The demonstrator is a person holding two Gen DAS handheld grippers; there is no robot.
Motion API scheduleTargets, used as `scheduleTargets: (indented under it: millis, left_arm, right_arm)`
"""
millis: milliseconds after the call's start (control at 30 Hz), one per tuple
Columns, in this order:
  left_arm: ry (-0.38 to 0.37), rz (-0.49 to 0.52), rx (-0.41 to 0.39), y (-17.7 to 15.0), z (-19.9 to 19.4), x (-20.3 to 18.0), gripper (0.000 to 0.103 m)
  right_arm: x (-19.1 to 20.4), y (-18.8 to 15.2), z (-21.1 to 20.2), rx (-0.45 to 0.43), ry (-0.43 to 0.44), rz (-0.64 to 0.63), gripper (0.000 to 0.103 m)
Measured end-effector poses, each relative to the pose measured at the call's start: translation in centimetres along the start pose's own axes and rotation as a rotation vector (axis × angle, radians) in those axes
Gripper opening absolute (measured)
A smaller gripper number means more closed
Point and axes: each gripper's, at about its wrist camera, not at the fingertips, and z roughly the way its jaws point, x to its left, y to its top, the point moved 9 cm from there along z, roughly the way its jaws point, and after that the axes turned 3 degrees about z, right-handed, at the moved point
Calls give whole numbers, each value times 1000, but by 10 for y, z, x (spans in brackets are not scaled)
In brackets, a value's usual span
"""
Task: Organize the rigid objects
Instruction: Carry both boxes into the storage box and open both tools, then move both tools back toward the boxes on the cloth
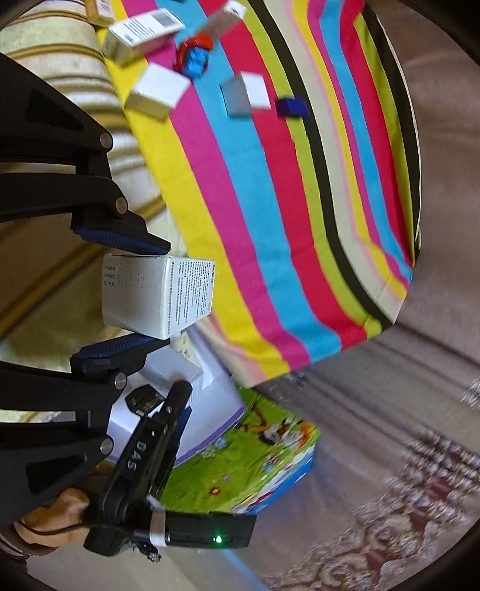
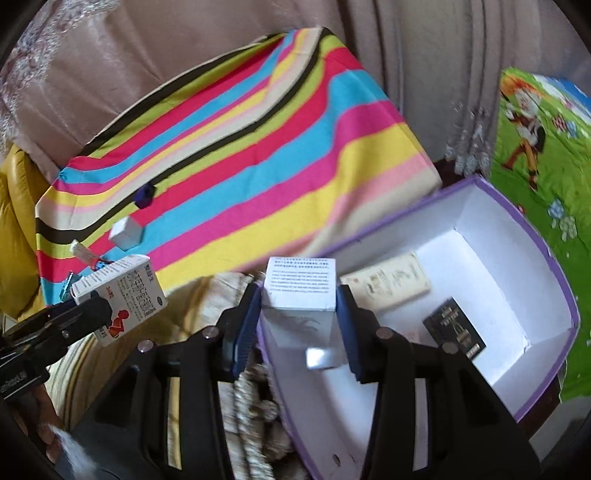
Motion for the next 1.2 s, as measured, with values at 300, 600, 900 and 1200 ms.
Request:
scheduleTargets:
  millis: [300,600,900,1200]
  left_arm:
    - [-77,94,65,-5,24,-48,43]
    - [-152,162,109,-10,36,-82,44]
    - [-205,160,132,-14,41,-92,57]
    - [-181,88,102,-7,33,-71,58]
  right_arm:
    - [-56,-3,-12,-28,-107,84,46]
    - [-77,-3,-24,-57,-171,117,46]
    - [-89,0,-29,-75,-173,158,57]
    - [-70,0,-26,-76,-131,111,60]
